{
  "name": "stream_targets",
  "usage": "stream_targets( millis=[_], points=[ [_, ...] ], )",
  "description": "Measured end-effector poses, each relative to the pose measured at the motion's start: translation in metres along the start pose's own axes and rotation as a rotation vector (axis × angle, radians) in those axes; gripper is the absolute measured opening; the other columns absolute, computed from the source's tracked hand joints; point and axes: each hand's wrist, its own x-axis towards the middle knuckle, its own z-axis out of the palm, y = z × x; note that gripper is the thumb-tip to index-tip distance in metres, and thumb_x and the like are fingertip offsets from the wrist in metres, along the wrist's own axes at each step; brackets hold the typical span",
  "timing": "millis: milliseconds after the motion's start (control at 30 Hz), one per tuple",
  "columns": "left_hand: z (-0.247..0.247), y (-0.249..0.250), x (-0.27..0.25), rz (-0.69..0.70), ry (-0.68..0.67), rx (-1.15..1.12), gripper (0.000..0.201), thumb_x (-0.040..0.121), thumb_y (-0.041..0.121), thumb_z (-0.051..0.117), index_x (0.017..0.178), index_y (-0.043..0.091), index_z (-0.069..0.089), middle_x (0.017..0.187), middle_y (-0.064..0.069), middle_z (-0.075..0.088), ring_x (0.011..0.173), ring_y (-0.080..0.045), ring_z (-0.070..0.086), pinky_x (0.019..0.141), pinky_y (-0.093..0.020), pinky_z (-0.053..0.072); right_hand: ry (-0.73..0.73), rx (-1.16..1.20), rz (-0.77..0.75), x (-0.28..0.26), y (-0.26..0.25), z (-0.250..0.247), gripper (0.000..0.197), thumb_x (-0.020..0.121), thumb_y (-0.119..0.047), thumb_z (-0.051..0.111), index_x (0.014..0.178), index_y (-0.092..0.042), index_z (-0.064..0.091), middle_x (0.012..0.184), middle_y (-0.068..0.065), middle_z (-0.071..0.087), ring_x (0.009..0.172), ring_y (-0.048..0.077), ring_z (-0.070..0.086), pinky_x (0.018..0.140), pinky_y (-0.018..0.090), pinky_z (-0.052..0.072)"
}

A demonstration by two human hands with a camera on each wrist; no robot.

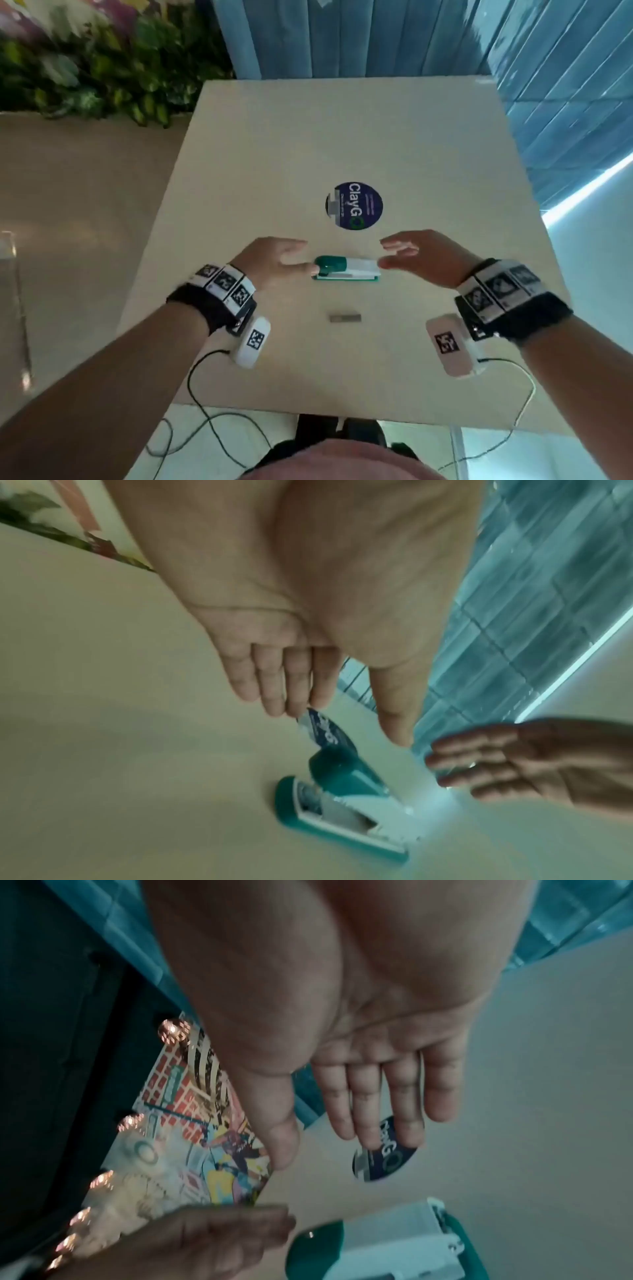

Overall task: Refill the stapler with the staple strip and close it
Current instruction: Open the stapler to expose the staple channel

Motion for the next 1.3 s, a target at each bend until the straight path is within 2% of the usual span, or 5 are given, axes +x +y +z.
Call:
stream_targets(
  millis=[300,500,767,1133,1300],
  points=[
    [0.049,-0.018,0.040,0.157,0.096,0.222,0.078,0.055,0.054,0.078,0.119,0.016,0.054,0.124,-0.008,0.058,0.115,-0.024,0.050,0.103,-0.039,0.040,-0.033,-0.256,-0.094,0.065,-0.004,0.067,0.057,0.071,-0.031,0.075,0.123,-0.019,0.054,0.127,0.001,0.061,0.117,0.020,0.054,0.104,0.036,0.041],
    [0.055,-0.025,0.046,0.195,0.157,0.199,0.051,0.062,0.040,0.079,0.105,0.016,0.064,0.114,-0.003,0.058,0.107,-0.019,0.046,0.091,-0.026,0.035,0.002,-0.457,-0.207,0.077,-0.009,0.081,0.024,0.078,-0.024,0.062,0.099,-0.013,0.066,0.095,0.008,0.070,0.089,0.027,0.064,0.073,0.030,0.045],
    [0.054,-0.020,0.051,0.210,0.142,0.130,0.034,0.063,0.030,0.080,0.088,0.013,0.065,0.090,-0.009,0.062,0.078,-0.019,0.055,0.066,-0.022,0.037,0.036,-0.306,-0.216,0.065,-0.003,0.077,0.030,0.083,-0.018,0.061,0.112,-0.012,0.062,0.108,0.011,0.063,0.102,0.027,0.056,0.086,0.029,0.038],
    [0.055,-0.022,0.050,0.210,0.129,0.085,0.040,0.065,0.025,0.080,0.101,0.013,0.068,0.096,-0.006,0.061,0.087,-0.019,0.057,0.084,-0.031,0.048,0.322,0.021,-0.227,0.010,0.034,0.017,0.025,0.069,-0.014,0.078,0.090,-0.021,0.067,0.086,-0.010,0.069,0.075,-0.007,0.061,0.069,-0.005,0.042],
    [0.057,-0.023,0.050,0.211,0.138,0.065,0.038,0.064,0.022,0.080,0.099,0.013,0.067,0.095,-0.007,0.060,0.086,-0.021,0.059,0.083,-0.030,0.048,0.346,-0.181,-0.079,0.000,0.064,-0.013,0.024,0.062,-0.021,0.084,0.082,-0.020,0.070,0.075,-0.004,0.067,0.070,0.013,0.061,0.067,0.019,0.042]
  ],
)
